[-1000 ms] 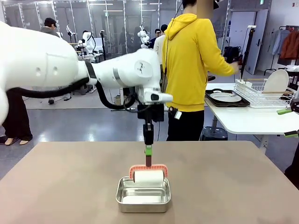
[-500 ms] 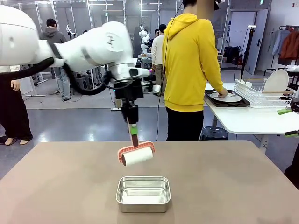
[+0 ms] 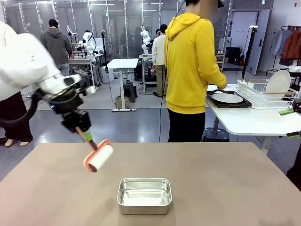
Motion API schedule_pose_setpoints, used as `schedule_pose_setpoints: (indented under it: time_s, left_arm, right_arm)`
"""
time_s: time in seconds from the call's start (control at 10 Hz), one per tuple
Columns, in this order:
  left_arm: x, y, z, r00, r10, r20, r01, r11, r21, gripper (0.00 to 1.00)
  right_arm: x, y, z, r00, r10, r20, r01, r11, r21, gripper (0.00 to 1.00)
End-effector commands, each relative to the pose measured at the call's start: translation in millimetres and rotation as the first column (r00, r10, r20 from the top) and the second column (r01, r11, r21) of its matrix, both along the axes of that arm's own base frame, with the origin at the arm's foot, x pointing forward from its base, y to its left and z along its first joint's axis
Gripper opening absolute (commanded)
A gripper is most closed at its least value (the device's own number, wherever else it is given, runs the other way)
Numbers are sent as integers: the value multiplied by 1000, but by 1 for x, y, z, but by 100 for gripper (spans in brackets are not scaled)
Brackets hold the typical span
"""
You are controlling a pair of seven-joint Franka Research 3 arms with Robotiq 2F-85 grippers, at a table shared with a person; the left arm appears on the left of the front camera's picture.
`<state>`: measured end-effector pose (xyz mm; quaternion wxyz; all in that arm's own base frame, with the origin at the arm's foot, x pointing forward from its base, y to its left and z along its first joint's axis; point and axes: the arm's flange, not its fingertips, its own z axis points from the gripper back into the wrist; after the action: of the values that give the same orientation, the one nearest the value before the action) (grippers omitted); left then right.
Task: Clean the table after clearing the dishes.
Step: When the right (or left) Handle tray is removed, use the right hand (or left hand) to clean the right (or left) side of the table with the Lint Roller.
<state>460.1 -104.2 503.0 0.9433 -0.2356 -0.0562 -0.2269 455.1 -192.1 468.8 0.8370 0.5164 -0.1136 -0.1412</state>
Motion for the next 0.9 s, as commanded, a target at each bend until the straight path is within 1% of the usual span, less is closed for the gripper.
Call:
schedule_pose_setpoints:
  time_s: [0.0, 0.1, 0.2, 0.3, 0.4, 0.5, 0.8]
  left_arm:
    - [-15, 17, -36, 989, 146, -10, -147, 985, -88, 0]
    - [-19, 34, -52, 971, 239, 15, -235, 963, -136, 0]
    - [-22, 49, -66, 943, 332, 21, -327, 936, -131, 0]
    - [-22, 55, -78, 929, 370, 24, -362, 918, -161, 0]
    - [-18, 54, -83, 924, 380, 36, -369, 914, -168, 0]
    - [-17, 62, -75, 948, 316, -25, -317, 941, -120, 0]
    - [-17, 62, -75, 948, 316, -25, -317, 941, -120, 0]
  right_arm:
    - [-1, 2, 2, 1000, 8, 0, -8, 1000, 2, 100]
    - [-1, 2, 2, 1000, 8, 0, -8, 1000, 2, 100]
    - [-1, 2, 2, 1000, 8, 0, -8, 1000, 2, 100]
    - [-1, 2, 2, 1000, 8, 0, -8, 1000, 2, 100]
    - [-1, 2, 2, 1000, 8, 0, -8, 1000, 2, 100]
    - [-1, 2, 2, 1000, 8, 0, -8, 1000, 2, 100]
    - [-1, 2, 2, 1000, 8, 0, -8, 1000, 2, 100]
